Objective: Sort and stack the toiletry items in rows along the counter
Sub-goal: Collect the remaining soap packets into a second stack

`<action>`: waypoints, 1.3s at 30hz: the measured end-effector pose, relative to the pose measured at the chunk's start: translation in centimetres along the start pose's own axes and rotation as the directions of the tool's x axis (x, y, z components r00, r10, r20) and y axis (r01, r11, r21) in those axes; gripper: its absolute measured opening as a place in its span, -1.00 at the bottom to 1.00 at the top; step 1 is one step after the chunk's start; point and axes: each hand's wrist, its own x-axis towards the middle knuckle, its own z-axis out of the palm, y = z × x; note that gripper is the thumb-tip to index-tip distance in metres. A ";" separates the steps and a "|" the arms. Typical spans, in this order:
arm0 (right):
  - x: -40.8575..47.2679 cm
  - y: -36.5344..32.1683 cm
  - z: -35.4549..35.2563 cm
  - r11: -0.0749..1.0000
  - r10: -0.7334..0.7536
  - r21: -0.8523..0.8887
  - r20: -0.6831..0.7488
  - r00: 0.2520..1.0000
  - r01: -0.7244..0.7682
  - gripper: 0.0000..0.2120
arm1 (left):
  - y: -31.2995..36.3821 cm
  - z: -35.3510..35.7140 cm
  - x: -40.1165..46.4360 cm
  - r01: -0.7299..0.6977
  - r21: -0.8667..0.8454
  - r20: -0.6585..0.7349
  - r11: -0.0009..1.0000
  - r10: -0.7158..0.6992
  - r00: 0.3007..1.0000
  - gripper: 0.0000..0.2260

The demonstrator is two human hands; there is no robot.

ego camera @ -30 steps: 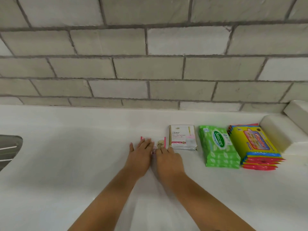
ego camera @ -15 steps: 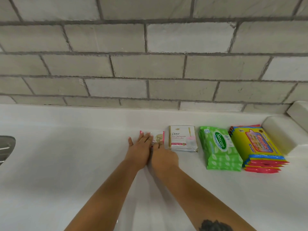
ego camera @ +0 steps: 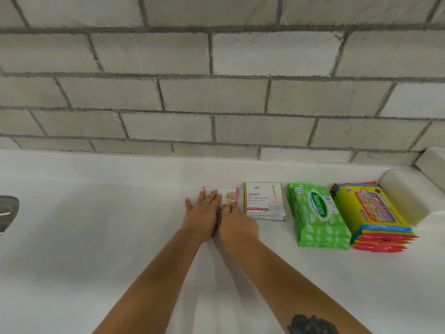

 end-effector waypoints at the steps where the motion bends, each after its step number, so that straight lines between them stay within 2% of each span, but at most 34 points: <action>1: 0.0 0.0 0.0 1.000 0.001 0.004 0.005 1.000 -0.001 -0.55 | 0.0 0.0 0.1 0.002 -0.001 0.001 1.000 -0.002 1.000 -0.55; 12: -0.8 0.3 -0.5 1.000 -0.024 -0.018 0.037 0.999 0.025 -0.49 | 0.1 -0.1 -0.1 0.007 0.004 -0.048 1.000 -0.007 0.999 -0.53; 17: -3.4 0.5 -1.5 0.998 -0.065 -0.017 0.037 0.997 0.066 -0.39 | 0.0 -1.1 -2.3 0.020 -0.113 -0.098 0.993 -0.031 0.995 -0.55; 23: -8.3 0.3 -1.9 0.980 -0.194 0.030 -0.116 0.974 0.199 -0.53 | -1.8 -2.6 -9.1 -0.014 -0.304 -0.261 0.953 -0.069 0.963 -0.53; 26: -10.2 -0.3 -2.0 0.976 -0.196 0.077 -0.112 0.974 0.205 -0.56 | -2.6 -3.6 -13.1 0.044 -0.406 -0.261 0.913 -0.162 0.952 -0.57; 28: -11.5 -0.8 -1.7 0.966 -0.219 0.113 -0.111 0.969 0.231 -0.60 | -3.2 -4.0 -15.9 0.083 -0.415 -0.263 0.906 -0.207 0.942 -0.61; 34: -15.3 -2.3 -0.2 0.929 -0.325 0.135 -0.146 0.935 0.344 -0.67 | -4.9 -4.2 -23.8 0.271 -0.441 -0.090 0.856 -0.342 0.935 -0.86; 36: -16.2 -2.5 0.2 0.918 -0.346 0.159 -0.133 0.929 0.364 -0.69 | -5.2 -3.7 -26.0 0.348 -0.470 0.003 0.811 -0.393 0.920 -0.79; 39: -17.3 -2.9 0.7 0.899 -0.384 0.181 -0.119 0.916 0.400 -0.70 | -5.0 -3.1 -28.4 0.427 -0.350 0.131 0.834 -0.408 0.904 -0.80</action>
